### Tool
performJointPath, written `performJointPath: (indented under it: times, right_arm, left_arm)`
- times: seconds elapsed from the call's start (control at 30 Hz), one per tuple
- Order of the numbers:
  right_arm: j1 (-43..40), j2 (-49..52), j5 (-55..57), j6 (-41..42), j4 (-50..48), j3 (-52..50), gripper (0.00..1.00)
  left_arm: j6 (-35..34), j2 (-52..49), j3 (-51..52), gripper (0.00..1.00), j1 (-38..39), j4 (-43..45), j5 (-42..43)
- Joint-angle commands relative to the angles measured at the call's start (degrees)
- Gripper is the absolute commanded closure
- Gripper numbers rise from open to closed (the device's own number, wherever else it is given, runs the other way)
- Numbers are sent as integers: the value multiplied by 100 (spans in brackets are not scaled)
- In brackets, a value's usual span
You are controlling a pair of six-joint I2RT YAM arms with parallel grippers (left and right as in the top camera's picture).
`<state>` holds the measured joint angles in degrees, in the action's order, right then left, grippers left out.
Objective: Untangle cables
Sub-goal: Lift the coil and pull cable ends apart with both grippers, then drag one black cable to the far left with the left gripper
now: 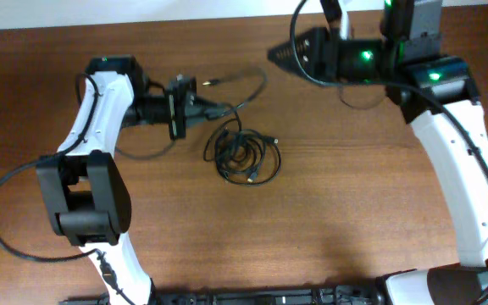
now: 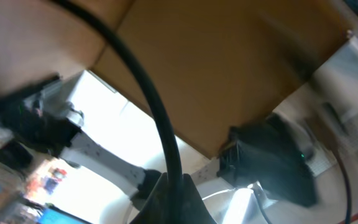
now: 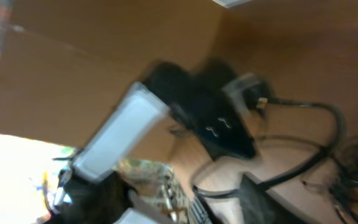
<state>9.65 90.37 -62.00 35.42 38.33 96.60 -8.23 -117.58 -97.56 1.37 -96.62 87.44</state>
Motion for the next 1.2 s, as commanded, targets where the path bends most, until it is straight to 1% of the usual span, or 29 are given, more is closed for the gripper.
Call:
performJointPath:
  times: [0.0, 0.07, 0.1, 0.13, 0.2, 0.23, 0.27, 0.3, 0.37, 0.4, 0.43, 0.5, 0.53, 0.57, 0.6, 0.63, 0.67, 0.7, 0.73, 0.77, 0.83, 0.87, 0.9, 0.93, 1.03, 1.07, 1.1, 1.13, 1.17]
  right_arm:
    - [-304, -20, 1165, -1165, 1200, -4, 25]
    - [-201, -13, 2581, -1165, 1932, -4, 23]
    - [-50, 17, 3064, -1165, 2223, -7, 22]
    - [127, 79, 3285, -1165, 2315, -7, 23]
    - [505, 293, 3484, -1163, 2326, -7, 22]
    - [619, 385, 3560, -1161, 2326, -7, 22]
    - [800, 579, 3593, -1161, 2321, -7, 22]
    - [844, 682, 3591, -1161, 2323, -7, 22]
    - [883, 907, 3567, -1139, 2299, -7, 22]
    - [905, 999, 3565, -1139, 2253, -7, 22]
    - [911, 1023, 3473, -1141, 2229, -7, 22]
    - [960, 1025, 3265, -1141, 2100, -7, 22]
    - [990, 1025, 3272, -1143, 2085, -7, 22]
    - [988, 1025, 3434, -1141, 2109, -7, 22]
    - [988, 1025, 3738, -1141, 2168, -7, 22]
    - [984, 1025, 4100, -1139, 2286, -7, 15]
    - [944, 1025, 4555, -1139, 2448, -7, 9]
    - [846, 1029, 5023, -1139, 2669, -7, 3]
    - [739, 1029, 5423, -1141, 2885, -7, 2]
    - [645, 1029, 5519, -1141, 3023, -17, 1]
    - [597, 1029, 5521, -1141, 3086, -116, 0]
    - [608, 1029, 5517, -1139, 2997, -262, 0]
    - [608, 1029, 5517, -1139, 2883, -450, 0]
    - [608, 1029, 5512, -1137, 2782, -597, 0]
    - [608, 1029, 5309, -1097, 2341, -1204, 0]
    - [608, 1029, 5130, -1095, 2052, -1521, 0]
    - [608, 1029, 5036, -1095, 1735, -1812, 0]
    - [608, 1032, 5038, -1097, 1532, -1998, 0]
    - [608, 1029, 5038, -1097, 1436, -2092, 0]
  left_arm:
    - [-586, 299, -1419, 100, 136, -13, -55]
    - [-1207, 417, -2496, 100, 245, -11, -402]
    - [-1582, 426, -3132, 100, 295, 13, -503]
    - [-2358, 426, -3952, 100, 341, 352, -614]
    - [-3950, 426, -5097, 100, 428, 1373, -1054]
    - [-4605, 426, -5587, 100, 476, 1906, -1161]
    - [-5698, 426, -6214, 100, 542, 3062, -1246]
    - [-6391, 426, -6599, 100, 564, 4081, -1386]
    - [-7523, 426, -7239, 100, 562, 5740, -1818]
    - [-8063, 426, -7488, 100, 562, 5910, -2107]
    - [-8247, 426, -7604, 100, 562, 5910, -2293]
    - [-8260, 424, -7613, 100, 562, 5869, -2616]
    - [-8258, 424, -7613, 100, 562, 5842, -2621]
    - [-8011, 424, -7613, 100, 562, 5838, -2573]
    - [-7578, 424, -7611, 100, 562, 5792, -2603]
    - [-7197, 420, -7595, 100, 562, 5593, -2697]
    - [-6568, 413, -7595, 100, 560, 5165, -2955]
    - [-5351, 413, -7595, 100, 531, 4555, -3700]
    - [-4675, 413, -7595, 100, 463, 3921, -4625]
    - [-4072, 409, -7567, 100, 404, 3370, -5890]
    - [-3303, 407, -7211, 100, 393, 3073, -8181]
    - [-3178, 404, -6970, 100, 380, 3097, -8872]
    - [-3174, 404, -6533, 100, 380, 3191, -9704]
    - [-3174, 404, -6271, 100, 382, 3322, -9962]
    - [-3174, 402, -5097, 100, 382, 4310, -11368]
    - [-3174, 402, -4535, 100, 380, 4883, -12002]
    - [-3012, 402, -3794, 100, 380, 5707, -12520]
    - [-2566, 402, -3388, 100, 363, 6279, -12664]
    - [-1952, 402, -3062, 100, 295, 6837, -12668]
